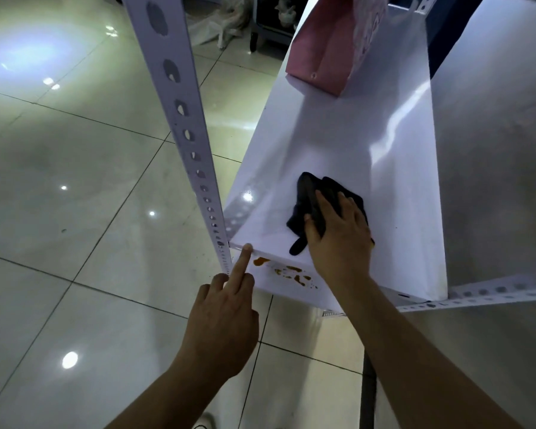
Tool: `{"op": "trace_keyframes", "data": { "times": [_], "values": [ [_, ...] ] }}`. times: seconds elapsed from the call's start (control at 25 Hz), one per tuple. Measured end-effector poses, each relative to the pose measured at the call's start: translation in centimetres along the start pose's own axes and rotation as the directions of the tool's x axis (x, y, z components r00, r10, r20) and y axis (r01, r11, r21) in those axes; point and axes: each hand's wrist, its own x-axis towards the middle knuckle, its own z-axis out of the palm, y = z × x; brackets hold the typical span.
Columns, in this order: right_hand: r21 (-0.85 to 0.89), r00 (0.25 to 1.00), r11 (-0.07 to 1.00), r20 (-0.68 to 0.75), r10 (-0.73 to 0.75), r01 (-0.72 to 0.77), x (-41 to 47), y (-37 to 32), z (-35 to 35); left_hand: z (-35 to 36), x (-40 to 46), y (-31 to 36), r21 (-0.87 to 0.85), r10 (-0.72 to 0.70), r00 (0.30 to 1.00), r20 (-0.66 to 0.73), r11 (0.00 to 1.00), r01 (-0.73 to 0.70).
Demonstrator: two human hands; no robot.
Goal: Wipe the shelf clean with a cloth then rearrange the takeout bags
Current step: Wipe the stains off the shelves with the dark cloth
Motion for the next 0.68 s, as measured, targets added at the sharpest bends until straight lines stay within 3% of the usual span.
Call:
{"op": "trace_keyframes", "data": {
  "times": [0.2,0.32,0.52,0.68],
  "values": [
    [0.016,1.0,1.0,0.024,0.011,-0.011,-5.0,-0.7,-0.7,0.5,-0.2,0.2,0.005,-0.011,1.0,-0.012,1.0,0.011],
    [0.02,0.997,0.999,0.061,-0.041,0.04,-2.5,-0.9,-0.5,0.8,-0.2,0.4,0.025,-0.016,1.0,-0.026,1.0,0.017],
    [0.037,0.996,0.999,0.085,0.014,-0.017,-0.4,-2.8,-0.2,1.3,-0.3,0.7,0.037,-0.047,0.998,-0.04,0.998,0.049],
    [0.057,0.996,0.998,0.084,-0.019,0.015,-4.8,0.3,-1.8,1.6,-0.2,0.8,0.051,-0.039,0.998,-0.058,0.998,0.042]
  ]
}}
